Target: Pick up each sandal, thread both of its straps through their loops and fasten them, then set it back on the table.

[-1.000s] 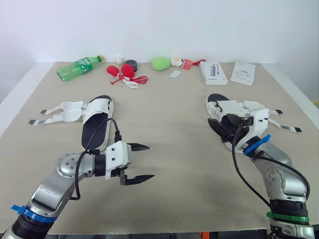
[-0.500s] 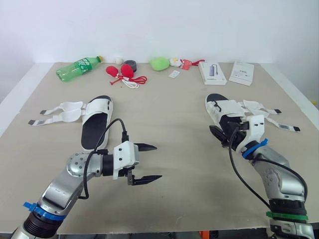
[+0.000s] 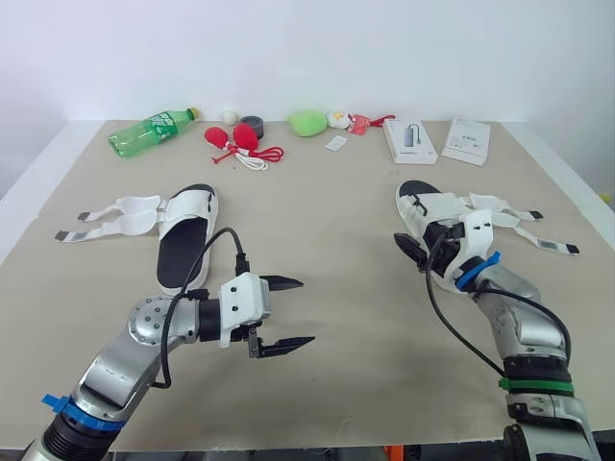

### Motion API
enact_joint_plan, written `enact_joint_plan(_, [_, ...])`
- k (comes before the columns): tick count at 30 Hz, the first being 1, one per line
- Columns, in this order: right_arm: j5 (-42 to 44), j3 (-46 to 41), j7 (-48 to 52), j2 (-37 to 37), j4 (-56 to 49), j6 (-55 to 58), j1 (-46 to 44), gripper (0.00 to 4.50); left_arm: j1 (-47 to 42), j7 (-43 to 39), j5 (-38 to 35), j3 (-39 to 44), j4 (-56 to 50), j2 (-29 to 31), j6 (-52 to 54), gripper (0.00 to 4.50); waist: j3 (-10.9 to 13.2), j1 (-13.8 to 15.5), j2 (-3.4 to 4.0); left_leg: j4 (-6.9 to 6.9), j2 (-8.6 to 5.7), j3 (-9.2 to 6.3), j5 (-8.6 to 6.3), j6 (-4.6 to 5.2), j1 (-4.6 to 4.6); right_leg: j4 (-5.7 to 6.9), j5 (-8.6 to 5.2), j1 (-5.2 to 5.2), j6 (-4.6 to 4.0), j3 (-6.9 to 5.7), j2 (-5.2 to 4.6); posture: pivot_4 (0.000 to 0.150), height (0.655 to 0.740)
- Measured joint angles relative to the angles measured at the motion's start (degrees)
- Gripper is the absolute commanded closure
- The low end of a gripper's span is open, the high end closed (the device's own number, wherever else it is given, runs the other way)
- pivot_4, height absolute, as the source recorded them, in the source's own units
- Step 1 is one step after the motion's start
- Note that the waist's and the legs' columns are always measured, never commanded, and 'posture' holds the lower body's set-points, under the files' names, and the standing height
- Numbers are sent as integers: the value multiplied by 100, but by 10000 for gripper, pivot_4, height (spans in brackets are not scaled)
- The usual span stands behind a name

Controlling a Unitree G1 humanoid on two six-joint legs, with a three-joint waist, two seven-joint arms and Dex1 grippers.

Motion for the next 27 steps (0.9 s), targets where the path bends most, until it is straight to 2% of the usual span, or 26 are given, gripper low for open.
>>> enact_joint_plan(2, [-102, 64, 55, 8, 240, -170, -143, 12683, 6, 50, 0, 0, -13, 0, 7, 0, 0, -2, 0, 1, 0, 0, 0, 0, 1, 0, 2, 0, 0, 1, 1, 1500, 7400])
enact_joint_plan(4, [-202, 97, 68, 7, 376, -307, -206, 23379, 22, 66, 0, 0, -16, 4, 9, 0, 0, -1, 0, 3, 0, 0, 0, 0, 1, 0, 2, 1, 1, 1, 1, 1500, 7400])
enact_joint_plan(6, [-265, 97, 104, 4, 565, -457, -284, 30139, 39, 88, 0, 0, -23, 5, 14, 0, 0, -3, 0, 4, 0, 1, 0, 0, 1, 0, 4, 1, 1, 3, 1, 1500, 7400])
enact_joint_plan(7, [-289, 96, 130, 4, 628, -509, -308, 35063, 44, 97, 0, 0, -32, 5, 16, 0, 0, -6, 0, 4, 1, 1, 0, 1, 2, 0, 5, 1, 1, 3, 2, 1500, 7400])
enact_joint_plan(10, [-334, 96, 201, -1, 752, -629, -352, 44299, 52, 114, 0, 0, -53, 6, 21, 0, 0, -8, 0, 4, 3, 1, 1, 1, 3, 0, 7, 1, -1, 3, 5, 1500, 7400])
enact_joint_plan(16, [-373, 138, 765, -84, 1074, -944, -454, 44299, 67, 165, 0, 0, -131, 31, 31, 0, 0, -12, 0, 5, 8, 1, 1, 1, 5, 0, 9, 1, -1, 6, 10, 1500, 7400])
enact_joint_plan(20, [-147, 529, 2296, -379, 862, -990, -347, 44299, 74, 148, -12, 19, -147, 128, 34, 0, 1, -15, 2, 2, 16, 0, 0, 2, 5, 0, 6, 0, -4, 7, 21, 1500, 7400])
enact_joint_plan(21, [-9, 768, 2954, -470, 595, -982, -230, 44299, 74, 120, -18, 73, -143, 196, 33, 0, 3, -15, 4, 2, 23, -1, -2, 4, 4, 0, 6, -1, -5, 7, 28, 1500, 7400])
enact_joint_plan(23, [70, 922, 3350, -521, 402, -979, -153, 44299, 72, 105, -20, 125, -139, 211, 32, 0, 5, -12, 8, 0, 23, -1, -3, 5, 4, 1, 5, -1, -4, 6, 28, 1500, 7400])
enact_joint_plan(25, [217, 1264, 4411, -836, -134, -1024, -7, 44299, 75, 33, -54, 190, -70, 279, 27, 0, 10, -1, 13, 4, 21, 0, -4, 4, 1, 0, 2, 0, -7, 6, 24, 1500, 7400])
enact_joint_plan(27, [221, 1311, 4639, -918, -230, -1096, 29, 44299, 74, 12, -65, 192, -70, 279, 25, 0, 10, 3, 14, 8, 19, 0, -4, 4, 1, 0, 3, 0, -6, 7, 23, 1500, 7400])
